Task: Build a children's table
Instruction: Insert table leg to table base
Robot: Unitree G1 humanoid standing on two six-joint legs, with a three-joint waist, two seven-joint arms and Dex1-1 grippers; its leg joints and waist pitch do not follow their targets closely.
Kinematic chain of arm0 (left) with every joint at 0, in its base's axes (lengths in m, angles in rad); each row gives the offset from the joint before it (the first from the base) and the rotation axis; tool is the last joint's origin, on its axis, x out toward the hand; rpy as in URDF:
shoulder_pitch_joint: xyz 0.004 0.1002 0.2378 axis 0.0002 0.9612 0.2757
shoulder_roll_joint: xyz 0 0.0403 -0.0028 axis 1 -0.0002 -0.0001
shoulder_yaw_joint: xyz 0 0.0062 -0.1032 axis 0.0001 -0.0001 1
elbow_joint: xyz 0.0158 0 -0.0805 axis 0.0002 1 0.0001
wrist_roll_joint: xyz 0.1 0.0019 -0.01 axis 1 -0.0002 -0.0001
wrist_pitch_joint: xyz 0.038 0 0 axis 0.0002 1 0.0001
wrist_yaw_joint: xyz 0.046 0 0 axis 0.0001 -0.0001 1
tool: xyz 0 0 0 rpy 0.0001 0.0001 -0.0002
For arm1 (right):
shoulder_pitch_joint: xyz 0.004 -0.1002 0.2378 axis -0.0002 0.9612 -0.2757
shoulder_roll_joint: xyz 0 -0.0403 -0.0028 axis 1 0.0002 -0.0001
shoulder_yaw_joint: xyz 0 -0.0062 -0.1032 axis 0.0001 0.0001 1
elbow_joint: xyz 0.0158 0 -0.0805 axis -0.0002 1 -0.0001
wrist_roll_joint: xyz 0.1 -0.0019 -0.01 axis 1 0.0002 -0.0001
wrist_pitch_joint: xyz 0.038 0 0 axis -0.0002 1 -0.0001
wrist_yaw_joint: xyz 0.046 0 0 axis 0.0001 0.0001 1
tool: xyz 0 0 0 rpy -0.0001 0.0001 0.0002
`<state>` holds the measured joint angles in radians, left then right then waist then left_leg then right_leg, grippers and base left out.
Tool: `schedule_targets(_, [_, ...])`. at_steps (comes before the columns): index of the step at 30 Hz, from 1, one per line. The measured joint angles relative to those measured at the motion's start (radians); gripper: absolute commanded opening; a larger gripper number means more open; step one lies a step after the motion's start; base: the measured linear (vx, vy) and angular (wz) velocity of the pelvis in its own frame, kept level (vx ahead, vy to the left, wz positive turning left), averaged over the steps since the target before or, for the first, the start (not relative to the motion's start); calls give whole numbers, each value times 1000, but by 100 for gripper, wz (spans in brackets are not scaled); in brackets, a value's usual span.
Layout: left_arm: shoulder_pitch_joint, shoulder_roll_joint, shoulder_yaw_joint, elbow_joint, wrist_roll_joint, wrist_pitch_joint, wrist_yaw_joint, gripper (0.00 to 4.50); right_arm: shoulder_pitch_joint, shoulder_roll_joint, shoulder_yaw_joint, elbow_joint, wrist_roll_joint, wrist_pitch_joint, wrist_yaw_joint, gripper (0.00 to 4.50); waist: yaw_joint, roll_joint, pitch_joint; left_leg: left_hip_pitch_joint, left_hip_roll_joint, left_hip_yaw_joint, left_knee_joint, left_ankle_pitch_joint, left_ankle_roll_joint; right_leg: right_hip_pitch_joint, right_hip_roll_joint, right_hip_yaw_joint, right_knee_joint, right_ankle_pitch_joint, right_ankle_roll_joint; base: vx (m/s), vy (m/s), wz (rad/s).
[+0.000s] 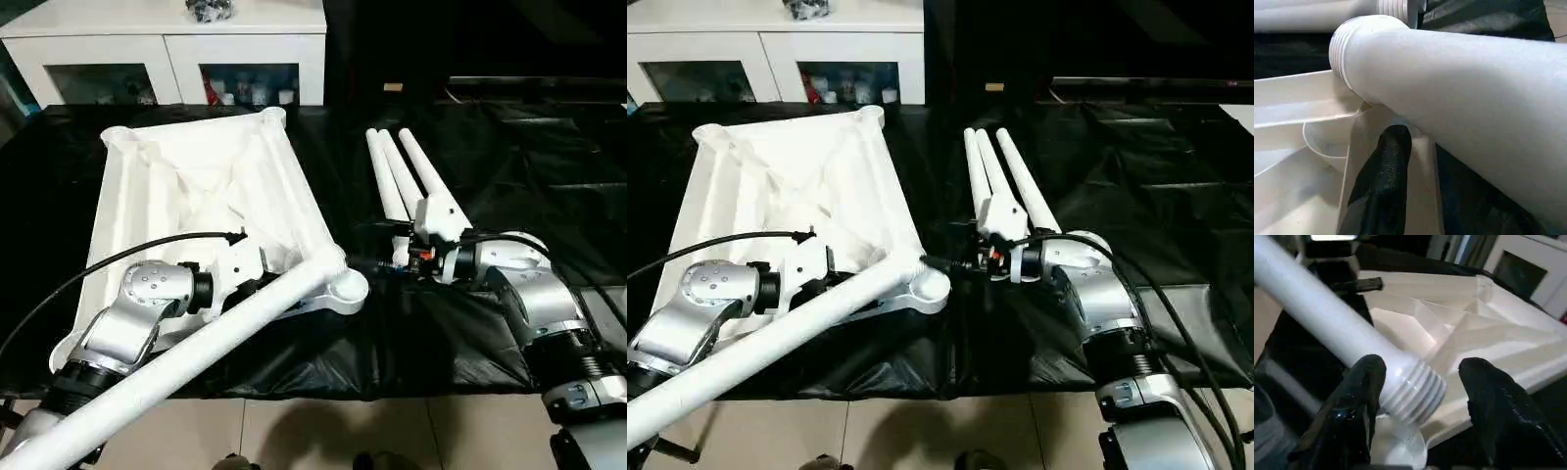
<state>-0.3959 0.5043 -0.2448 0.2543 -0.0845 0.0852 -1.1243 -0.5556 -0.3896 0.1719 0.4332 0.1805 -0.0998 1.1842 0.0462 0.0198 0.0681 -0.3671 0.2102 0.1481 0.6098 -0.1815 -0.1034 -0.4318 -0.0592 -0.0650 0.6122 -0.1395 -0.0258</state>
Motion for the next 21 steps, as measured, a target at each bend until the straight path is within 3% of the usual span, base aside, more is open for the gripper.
schedule_targets(6, [0,-1,0,0,0,0,0,152,-60,26,108,18,-158,-176,-38,310,-7,0,0,0,0,0,0,0,0,0,0,0,0,0,0,0,0,0])
schedule_targets(12, [0,16,7,2,1,3,3,152,-121,41,176,116,-276,-334,-99,310,-10,-1,-1,0,0,0,1,0,0,1,0,0,0,0,0,0,0,0])
schedule_targets(21, [1,12,1,-2,1,5,1,152,-180,102,243,269,-361,-432,-133,310,-14,-3,-2,0,0,0,1,0,0,0,0,0,2,0,-1,0,0,0])
